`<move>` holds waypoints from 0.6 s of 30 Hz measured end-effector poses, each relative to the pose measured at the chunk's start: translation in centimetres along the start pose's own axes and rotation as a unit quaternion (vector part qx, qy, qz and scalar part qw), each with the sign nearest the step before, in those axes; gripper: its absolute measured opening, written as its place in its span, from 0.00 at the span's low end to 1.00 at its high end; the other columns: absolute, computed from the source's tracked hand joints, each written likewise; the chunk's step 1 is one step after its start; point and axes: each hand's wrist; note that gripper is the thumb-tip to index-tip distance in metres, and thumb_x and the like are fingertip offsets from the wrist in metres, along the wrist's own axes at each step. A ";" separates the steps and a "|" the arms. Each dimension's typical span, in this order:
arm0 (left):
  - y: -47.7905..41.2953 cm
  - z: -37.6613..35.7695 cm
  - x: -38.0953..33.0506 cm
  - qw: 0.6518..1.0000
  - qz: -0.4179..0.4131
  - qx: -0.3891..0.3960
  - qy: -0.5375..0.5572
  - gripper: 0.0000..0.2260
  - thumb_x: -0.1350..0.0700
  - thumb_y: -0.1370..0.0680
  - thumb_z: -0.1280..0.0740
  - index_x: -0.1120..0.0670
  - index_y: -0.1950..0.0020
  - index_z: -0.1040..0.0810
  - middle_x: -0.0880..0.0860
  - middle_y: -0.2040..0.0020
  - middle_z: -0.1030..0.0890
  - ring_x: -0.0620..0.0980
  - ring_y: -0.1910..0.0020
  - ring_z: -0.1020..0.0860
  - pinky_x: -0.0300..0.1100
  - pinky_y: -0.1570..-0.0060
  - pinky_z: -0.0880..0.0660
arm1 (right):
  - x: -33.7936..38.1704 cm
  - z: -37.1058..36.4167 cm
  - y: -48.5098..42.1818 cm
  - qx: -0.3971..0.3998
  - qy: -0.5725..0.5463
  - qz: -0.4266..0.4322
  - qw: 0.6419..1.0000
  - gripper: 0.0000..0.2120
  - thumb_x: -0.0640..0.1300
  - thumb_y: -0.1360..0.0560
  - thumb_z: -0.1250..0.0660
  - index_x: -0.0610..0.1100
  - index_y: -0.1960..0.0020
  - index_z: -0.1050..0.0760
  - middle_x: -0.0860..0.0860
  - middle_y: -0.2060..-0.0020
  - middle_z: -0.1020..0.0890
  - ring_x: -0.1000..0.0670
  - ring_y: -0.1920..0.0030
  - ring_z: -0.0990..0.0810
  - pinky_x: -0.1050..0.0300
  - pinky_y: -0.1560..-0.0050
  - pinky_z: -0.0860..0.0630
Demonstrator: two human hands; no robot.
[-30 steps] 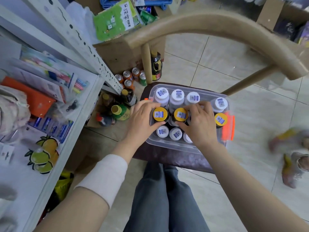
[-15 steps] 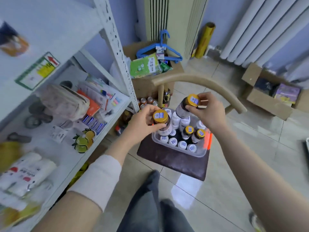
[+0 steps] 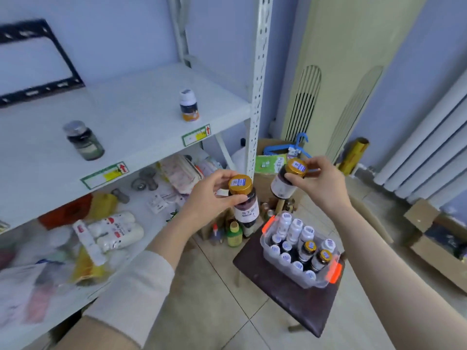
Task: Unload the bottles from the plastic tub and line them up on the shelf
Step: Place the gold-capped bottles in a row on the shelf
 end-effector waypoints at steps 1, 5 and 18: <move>0.7 1.0 -0.5 1.000 -0.002 -0.012 -0.001 0.17 0.57 0.32 0.25 0.43 0.50 0.26 0.36 0.51 0.22 0.25 0.53 0.25 0.25 0.50 0.28 | 1.3 -0.3 0.3 0.002 -0.003 0.009 1.000 0.22 0.46 0.35 0.24 0.40 0.45 0.26 0.49 0.53 0.21 0.52 0.54 0.24 0.64 0.53 0.31; 4.2 5.0 -2.0 0.999 -0.015 -0.046 0.001 0.17 0.59 0.32 0.26 0.42 0.51 0.26 0.36 0.53 0.22 0.24 0.56 0.25 0.27 0.51 0.28 | 6.2 -1.9 1.8 0.018 -0.018 0.036 0.999 0.22 0.48 0.35 0.24 0.42 0.45 0.26 0.47 0.51 0.19 0.49 0.52 0.22 0.58 0.51 0.27; 15.4 17.6 -1.9 0.987 -0.004 -0.160 -0.002 0.15 0.57 0.32 0.26 0.45 0.49 0.25 0.40 0.51 0.21 0.33 0.50 0.24 0.28 0.50 0.28 | 18.7 -10.5 8.0 0.131 -0.051 0.097 0.985 0.21 0.50 0.35 0.25 0.43 0.46 0.25 0.49 0.53 0.20 0.49 0.55 0.20 0.56 0.52 0.24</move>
Point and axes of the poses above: each hand's wrist, its own y-axis away from the middle knuckle, its own z-axis out of the back of the hand, x = y × z
